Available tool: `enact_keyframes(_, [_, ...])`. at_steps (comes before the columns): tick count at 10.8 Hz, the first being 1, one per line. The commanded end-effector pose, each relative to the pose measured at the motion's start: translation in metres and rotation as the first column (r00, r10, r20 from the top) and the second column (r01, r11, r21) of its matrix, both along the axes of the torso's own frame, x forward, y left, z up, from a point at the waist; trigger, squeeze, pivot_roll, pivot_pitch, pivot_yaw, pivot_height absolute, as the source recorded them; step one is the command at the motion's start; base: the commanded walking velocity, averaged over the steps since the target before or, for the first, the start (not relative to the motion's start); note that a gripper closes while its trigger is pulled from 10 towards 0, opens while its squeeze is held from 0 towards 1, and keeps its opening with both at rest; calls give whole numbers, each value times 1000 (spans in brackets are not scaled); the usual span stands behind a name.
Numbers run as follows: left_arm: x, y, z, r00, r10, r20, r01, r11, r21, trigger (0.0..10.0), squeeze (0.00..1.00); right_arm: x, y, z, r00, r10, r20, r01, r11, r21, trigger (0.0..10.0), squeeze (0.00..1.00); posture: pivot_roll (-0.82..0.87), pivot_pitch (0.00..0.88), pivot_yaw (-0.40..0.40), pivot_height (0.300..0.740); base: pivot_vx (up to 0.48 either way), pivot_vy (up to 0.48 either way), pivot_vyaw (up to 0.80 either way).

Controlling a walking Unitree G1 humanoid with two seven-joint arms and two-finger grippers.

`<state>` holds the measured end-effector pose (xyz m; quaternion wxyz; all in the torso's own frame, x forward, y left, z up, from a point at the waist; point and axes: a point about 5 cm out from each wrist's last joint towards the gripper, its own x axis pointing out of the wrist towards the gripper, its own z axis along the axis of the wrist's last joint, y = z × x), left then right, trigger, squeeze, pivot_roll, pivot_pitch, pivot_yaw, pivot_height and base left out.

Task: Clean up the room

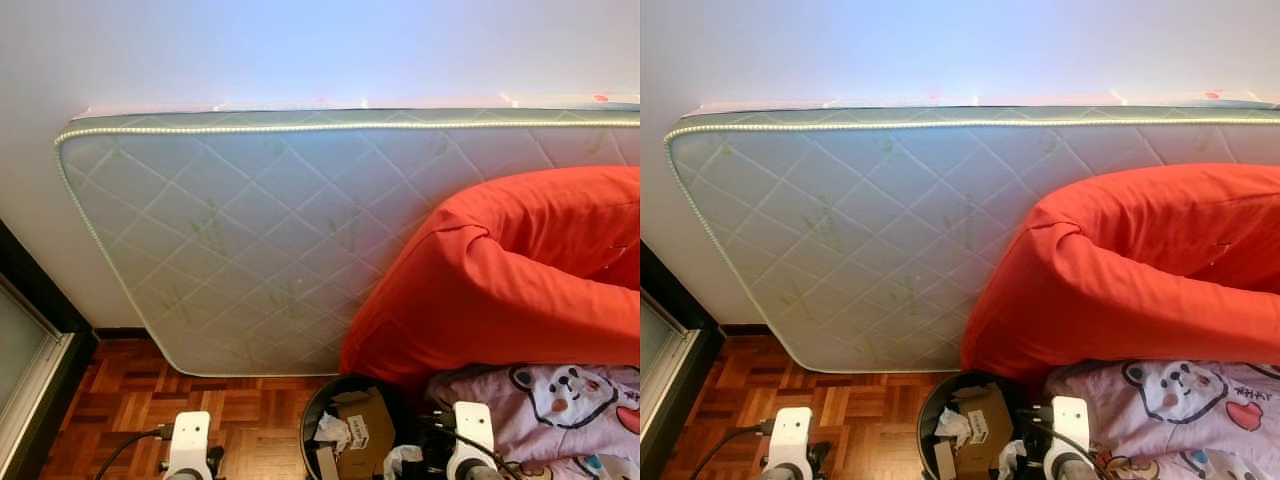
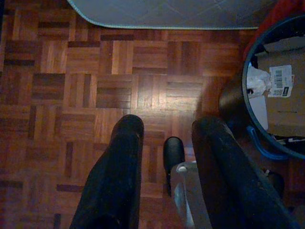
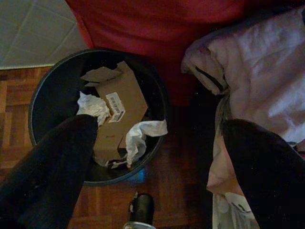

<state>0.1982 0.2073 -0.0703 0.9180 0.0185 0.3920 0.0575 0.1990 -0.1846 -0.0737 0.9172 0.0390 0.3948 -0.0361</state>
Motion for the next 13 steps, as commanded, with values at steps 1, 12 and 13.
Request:
enact_keyframes(1, [-7, 0, -4, 1000, 5, -31, -5, 1000, -2, 10000, 0, 0, -4, 0, 1000, -18, 5, 18, 1000, -1, 10000, 0, 114, 0, -19, 740, 0, 0, 0])
enact_keyframes(12, [-8, -2, -5, 1000, 18, -21, -18, 1000, -15, 10000, 0, -8, -6, -3, 1000, -11, -20, 11, 1000, -1, 10000, 0, 103, 25, -17, 740, 0, 0, 0])
enact_keyframes(13, [-8, -2, -5, 1000, 15, -22, -15, 1000, -15, 10000, 0, -8, -5, -4, 1000, -10, -23, 10, 1000, -1, 10000, 0, 102, 28, -15, 740, -244, 0, 0])
